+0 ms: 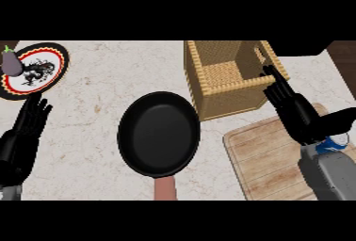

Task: Pick the can from the cutting board and place it in the basket

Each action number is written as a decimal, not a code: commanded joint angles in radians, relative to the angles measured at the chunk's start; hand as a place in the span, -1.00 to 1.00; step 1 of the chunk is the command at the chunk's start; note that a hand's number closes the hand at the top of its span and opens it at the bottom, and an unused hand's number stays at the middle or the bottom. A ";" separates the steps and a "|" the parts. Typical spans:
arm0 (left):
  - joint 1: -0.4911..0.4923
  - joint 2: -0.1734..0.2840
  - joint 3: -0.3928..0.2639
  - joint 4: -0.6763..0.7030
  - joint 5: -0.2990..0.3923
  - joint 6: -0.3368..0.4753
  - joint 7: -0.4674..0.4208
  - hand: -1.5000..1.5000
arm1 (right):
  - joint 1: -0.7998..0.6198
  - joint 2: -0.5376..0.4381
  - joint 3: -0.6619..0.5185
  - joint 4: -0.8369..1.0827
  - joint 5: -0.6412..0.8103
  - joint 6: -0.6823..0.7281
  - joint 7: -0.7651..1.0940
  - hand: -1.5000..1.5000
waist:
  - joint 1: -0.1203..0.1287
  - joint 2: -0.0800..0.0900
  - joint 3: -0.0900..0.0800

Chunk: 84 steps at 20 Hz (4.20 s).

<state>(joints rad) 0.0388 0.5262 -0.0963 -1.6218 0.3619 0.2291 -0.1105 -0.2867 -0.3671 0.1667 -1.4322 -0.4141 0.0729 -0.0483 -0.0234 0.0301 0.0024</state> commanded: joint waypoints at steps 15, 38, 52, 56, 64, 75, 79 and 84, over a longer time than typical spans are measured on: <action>-0.240 -0.049 -0.133 0.237 -0.145 0.029 0.271 0.00 | 0.184 -0.172 -0.446 0.032 -0.166 0.612 -0.591 -1.00 | -0.011 -0.026 -0.002; -0.311 -0.077 -0.148 0.282 -0.184 -0.001 0.306 0.00 | 0.339 -0.876 -0.374 0.179 0.408 0.670 -0.901 -1.00 | 0.033 -0.022 0.001; -0.285 -0.139 -0.131 0.342 -0.228 0.002 0.243 0.00 | 0.264 -0.742 -0.214 0.362 0.480 0.417 -0.985 -1.00 | 0.034 -0.024 -0.001; -0.317 -0.130 -0.122 0.267 -0.210 -0.011 0.340 0.00 | 0.168 -0.731 -0.155 0.451 0.508 0.434 -0.969 -1.00 | 0.055 -0.023 0.000; -0.330 -0.128 -0.065 0.367 -0.219 -0.064 0.285 0.00 | 0.161 -0.639 -0.080 0.391 0.547 0.357 -0.936 -1.00 | 0.023 -0.028 -0.002; -0.282 -0.162 -0.056 0.269 -0.275 -0.058 0.330 0.00 | 0.019 -0.532 -0.041 0.510 0.624 0.330 -0.910 -1.00 | 0.032 -0.028 -0.002; -0.240 -0.145 -0.042 0.193 -0.277 -0.073 0.372 0.00 | 0.039 -0.512 -0.035 0.468 0.616 0.338 -0.886 -1.00 | 0.028 -0.031 -0.002; -0.277 -0.202 -0.036 0.284 -0.321 -0.072 0.302 0.00 | 0.016 -0.492 -0.034 0.580 0.683 0.312 -0.967 -1.00 | 0.029 -0.028 -0.002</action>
<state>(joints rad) -0.2270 0.3641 -0.1238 -1.3546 0.0748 0.1404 0.2052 -0.2507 -0.8667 0.1370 -0.9441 0.2331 0.3159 -0.8863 0.0043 0.0009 0.0003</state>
